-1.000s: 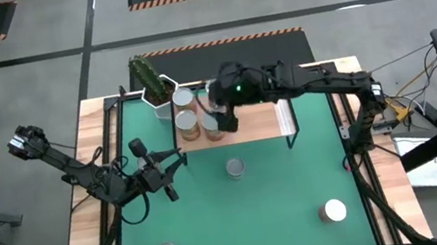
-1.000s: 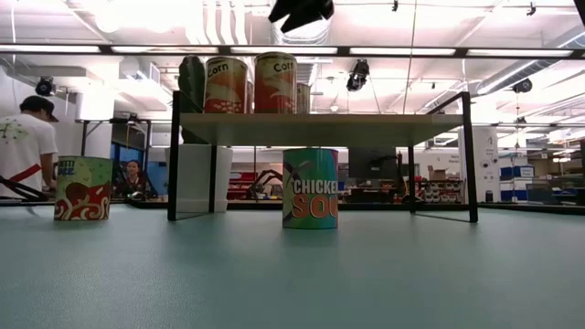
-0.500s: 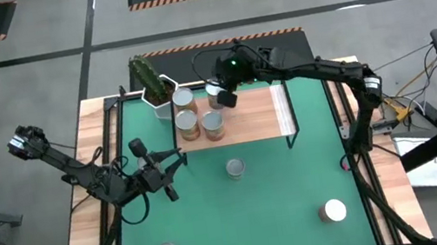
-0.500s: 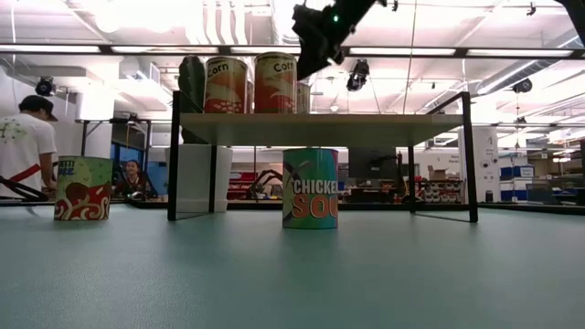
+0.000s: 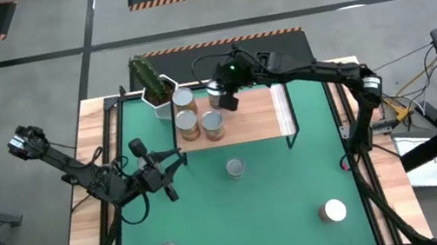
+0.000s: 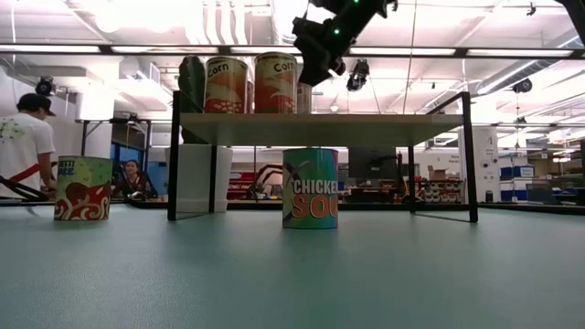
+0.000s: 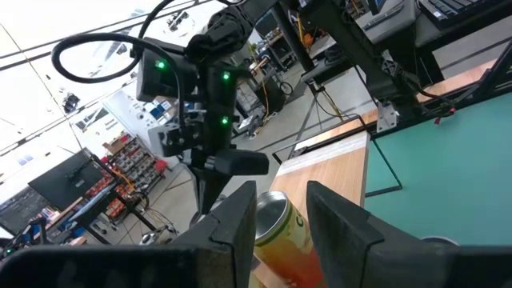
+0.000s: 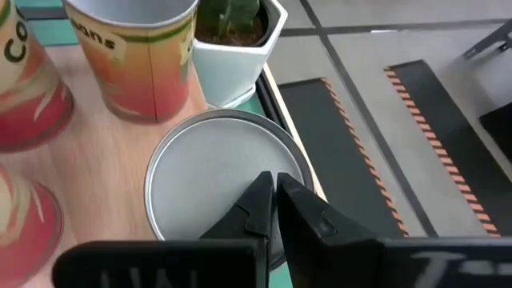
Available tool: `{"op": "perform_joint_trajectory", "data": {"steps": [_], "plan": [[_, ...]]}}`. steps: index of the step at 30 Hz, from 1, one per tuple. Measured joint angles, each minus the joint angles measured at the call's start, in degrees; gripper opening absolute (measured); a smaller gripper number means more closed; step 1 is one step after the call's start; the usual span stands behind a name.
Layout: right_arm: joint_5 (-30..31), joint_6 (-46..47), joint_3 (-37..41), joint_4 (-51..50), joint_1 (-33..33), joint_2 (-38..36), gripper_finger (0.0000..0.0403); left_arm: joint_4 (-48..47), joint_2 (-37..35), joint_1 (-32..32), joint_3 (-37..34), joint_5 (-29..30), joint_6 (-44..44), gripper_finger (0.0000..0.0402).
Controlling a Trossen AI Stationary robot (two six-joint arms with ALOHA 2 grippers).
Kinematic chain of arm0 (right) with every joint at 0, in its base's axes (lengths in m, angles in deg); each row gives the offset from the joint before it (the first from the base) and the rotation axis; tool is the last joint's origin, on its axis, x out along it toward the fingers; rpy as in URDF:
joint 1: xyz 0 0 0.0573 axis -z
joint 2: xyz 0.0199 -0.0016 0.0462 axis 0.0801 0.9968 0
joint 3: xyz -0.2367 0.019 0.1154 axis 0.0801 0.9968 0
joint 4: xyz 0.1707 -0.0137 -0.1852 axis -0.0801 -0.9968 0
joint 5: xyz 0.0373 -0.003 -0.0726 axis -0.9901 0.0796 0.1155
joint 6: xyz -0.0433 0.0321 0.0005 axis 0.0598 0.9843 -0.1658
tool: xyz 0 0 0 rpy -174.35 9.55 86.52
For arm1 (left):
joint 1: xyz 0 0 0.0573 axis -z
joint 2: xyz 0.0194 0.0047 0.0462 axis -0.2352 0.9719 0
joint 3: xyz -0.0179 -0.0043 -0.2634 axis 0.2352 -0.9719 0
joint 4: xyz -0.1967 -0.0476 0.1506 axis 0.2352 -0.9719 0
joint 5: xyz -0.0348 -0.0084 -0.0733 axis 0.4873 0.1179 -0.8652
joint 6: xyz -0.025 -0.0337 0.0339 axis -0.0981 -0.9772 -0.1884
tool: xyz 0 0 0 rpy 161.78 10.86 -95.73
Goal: Pick and place cans onto a shelf
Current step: Adjust the cans on the shelf
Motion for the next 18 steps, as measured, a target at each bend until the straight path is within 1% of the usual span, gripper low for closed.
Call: {"op": "perform_joint_trajectory", "data": {"steps": [10, 18], "plan": [[0.7, -0.9, -0.2, -4.8, 0.0, -0.6, 0.0012, 0.0, 0.0, 0.0, 0.0, 0.0, 0.0, 0.0094], [0.7, -1.8, -0.2, -12.2, -0.1, -2.8, 0.0012, 0.0, 0.0, 0.0, 0.0, 0.0, 0.0, 0.0094]]}}
